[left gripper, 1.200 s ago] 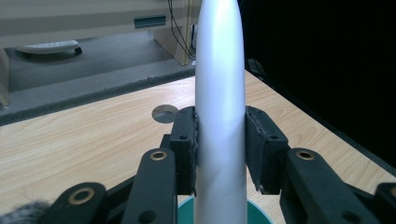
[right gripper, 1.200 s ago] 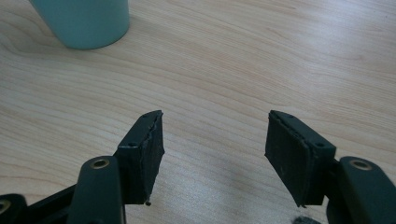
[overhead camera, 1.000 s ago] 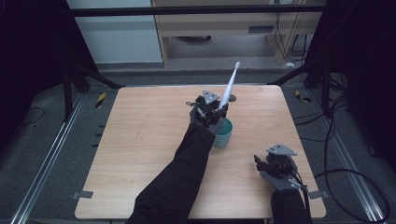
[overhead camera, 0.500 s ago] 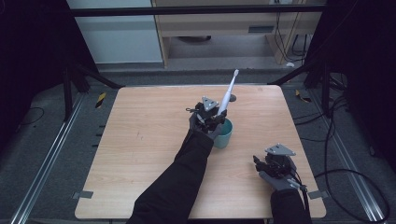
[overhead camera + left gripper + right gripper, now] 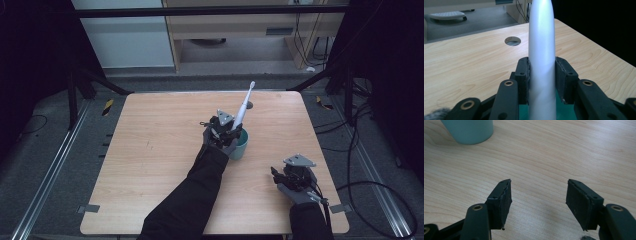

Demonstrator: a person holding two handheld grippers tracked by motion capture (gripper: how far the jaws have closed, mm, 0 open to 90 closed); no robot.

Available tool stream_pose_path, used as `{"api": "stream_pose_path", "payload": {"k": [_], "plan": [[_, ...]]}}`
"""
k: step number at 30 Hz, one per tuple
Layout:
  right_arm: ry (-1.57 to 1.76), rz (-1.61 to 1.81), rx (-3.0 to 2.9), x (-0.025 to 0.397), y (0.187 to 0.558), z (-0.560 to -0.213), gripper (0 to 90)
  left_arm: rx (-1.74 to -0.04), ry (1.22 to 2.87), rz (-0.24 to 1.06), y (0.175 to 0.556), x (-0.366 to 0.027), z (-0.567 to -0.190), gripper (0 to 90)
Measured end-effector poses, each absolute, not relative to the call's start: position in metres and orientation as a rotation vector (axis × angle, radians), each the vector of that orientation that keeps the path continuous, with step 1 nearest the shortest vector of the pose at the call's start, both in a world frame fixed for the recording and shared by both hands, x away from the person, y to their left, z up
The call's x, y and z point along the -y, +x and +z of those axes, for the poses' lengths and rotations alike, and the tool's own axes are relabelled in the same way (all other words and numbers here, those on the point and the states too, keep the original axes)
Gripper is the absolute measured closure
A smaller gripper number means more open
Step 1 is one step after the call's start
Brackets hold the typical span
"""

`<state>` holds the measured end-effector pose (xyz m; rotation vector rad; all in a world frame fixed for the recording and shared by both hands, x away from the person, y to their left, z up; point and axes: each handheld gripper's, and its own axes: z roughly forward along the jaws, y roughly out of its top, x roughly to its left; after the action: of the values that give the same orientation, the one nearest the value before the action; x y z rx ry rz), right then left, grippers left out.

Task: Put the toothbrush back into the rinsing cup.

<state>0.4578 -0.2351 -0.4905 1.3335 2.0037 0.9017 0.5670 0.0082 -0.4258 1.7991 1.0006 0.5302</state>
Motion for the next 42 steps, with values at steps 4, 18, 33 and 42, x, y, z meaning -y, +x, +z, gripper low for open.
{"api": "stream_pose_path", "payload": {"k": [4, 18, 33, 42], "plan": [[1.332, 0.898, -2.008, 0.235, 0.4577, -0.4904, 37.0, -0.998, 1.802, 0.549, 0.5653, -0.0082, -0.4289, 65.6], [1.335, 0.897, -2.01, 0.2348, 0.4577, -0.4904, 36.9, -0.994, 1.833, 0.527, 0.565, -0.0081, -0.4317, 65.4], [1.333, 0.899, -2.009, 0.2344, 0.458, -0.4905, 36.7, -0.941, 1.893, 0.523, 0.5628, -0.0056, -0.4328, 55.5], [1.336, 0.899, -2.007, 0.2342, 0.458, -0.4903, 36.7, -0.94, 1.905, 0.507, 0.5628, -0.0101, -0.4331, 55.4]]}}
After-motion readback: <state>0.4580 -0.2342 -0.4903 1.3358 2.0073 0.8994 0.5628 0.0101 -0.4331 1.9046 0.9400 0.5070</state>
